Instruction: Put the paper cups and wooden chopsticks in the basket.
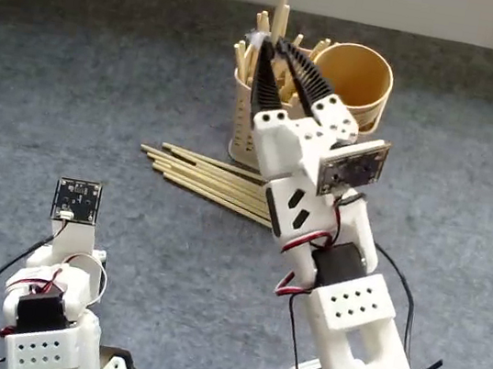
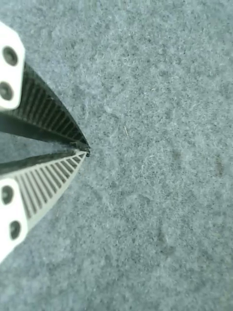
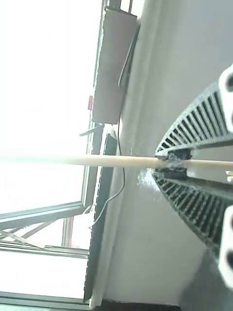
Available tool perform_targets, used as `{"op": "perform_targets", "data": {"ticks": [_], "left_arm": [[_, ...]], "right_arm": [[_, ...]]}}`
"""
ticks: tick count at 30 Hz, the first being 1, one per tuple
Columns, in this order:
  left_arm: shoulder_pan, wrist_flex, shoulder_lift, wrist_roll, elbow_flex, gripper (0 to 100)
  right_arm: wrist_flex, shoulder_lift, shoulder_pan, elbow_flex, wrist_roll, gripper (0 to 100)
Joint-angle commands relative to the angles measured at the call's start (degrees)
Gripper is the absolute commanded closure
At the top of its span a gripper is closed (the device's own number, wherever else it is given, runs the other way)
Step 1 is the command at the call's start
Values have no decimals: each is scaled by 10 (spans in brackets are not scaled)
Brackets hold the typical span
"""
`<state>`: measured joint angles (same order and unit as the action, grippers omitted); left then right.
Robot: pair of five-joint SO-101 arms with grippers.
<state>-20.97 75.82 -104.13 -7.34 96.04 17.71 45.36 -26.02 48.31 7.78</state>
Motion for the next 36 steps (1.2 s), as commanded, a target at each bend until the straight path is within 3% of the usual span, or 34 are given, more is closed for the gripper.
{"op": "perform_targets", "data": {"ticks": [1, 14, 19, 32, 36], "left_arm": [[-5, 3, -10, -2, 11, 986], [-4, 3, -10, -2, 11, 986], [-5, 3, -10, -2, 11, 986], [-5, 3, -10, -2, 11, 986], [-5, 3, -10, -2, 11, 986]], "right_arm": [[18, -42, 28, -75, -2, 993], [18, -218, 52, -152, -2, 988], [11, -218, 45, -151, -4, 886], [-257, -58, -41, -153, -4, 878], [-287, -40, -46, -155, -4, 879]]}}
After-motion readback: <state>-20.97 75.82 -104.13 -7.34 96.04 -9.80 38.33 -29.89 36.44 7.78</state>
